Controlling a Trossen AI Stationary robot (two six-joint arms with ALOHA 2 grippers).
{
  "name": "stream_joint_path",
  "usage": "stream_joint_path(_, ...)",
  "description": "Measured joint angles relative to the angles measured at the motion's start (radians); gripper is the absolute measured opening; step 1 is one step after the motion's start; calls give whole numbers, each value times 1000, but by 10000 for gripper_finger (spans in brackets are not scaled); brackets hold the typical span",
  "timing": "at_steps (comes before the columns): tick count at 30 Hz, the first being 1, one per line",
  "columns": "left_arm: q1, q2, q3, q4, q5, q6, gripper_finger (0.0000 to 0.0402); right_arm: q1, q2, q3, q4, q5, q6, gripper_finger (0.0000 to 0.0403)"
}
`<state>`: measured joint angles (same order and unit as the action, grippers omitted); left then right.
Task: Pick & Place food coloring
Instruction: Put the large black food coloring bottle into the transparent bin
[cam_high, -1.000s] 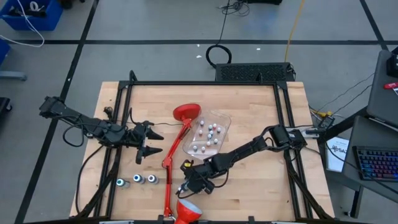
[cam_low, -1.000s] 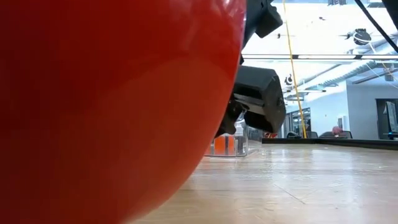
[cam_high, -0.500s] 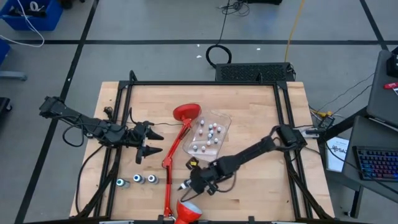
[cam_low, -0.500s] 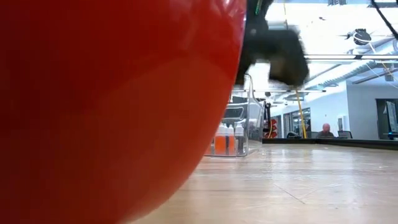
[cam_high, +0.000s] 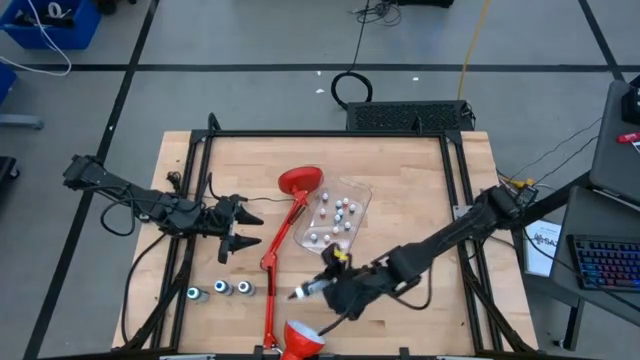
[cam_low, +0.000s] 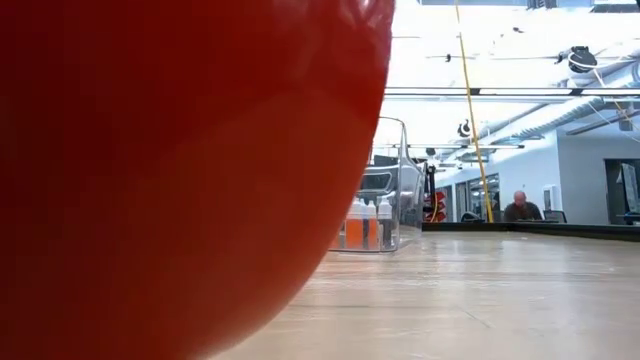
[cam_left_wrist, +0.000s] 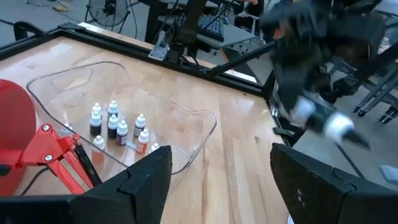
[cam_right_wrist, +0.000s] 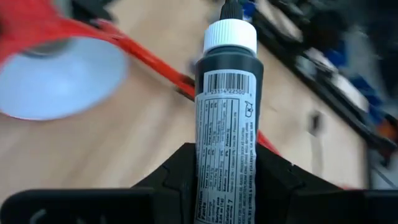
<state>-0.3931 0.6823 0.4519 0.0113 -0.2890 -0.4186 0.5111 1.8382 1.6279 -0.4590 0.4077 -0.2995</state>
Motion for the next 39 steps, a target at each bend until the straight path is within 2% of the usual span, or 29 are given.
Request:
stream_joint_path(5,0,1,-1,-21,-2,-8,271,8,-83,2,-118,161,105,105)
stream_joint_path(8,1,22,-1,-4,29,21,271,-5,-98,0,-211,194,177,105)
stream_joint_path(12,0,84,5,111,20,164,271,-49,-101,-8,-279,199,242,105)
stream_joint_path(21,-26,375,215,118,-73,515,271,-155,-100,-112,-144,250,213,105)
stream_joint_path(25,-50,475,283,86,-157,638,271,-168,-100,-130,-64,248,179,105)
stream_joint_path(32,-50,527,319,81,-331,688,271,-170,-100,-130,20,244,122,105)
stream_joint_path(39,-11,528,319,97,-286,671,271,-175,-100,-130,72,208,91,105)
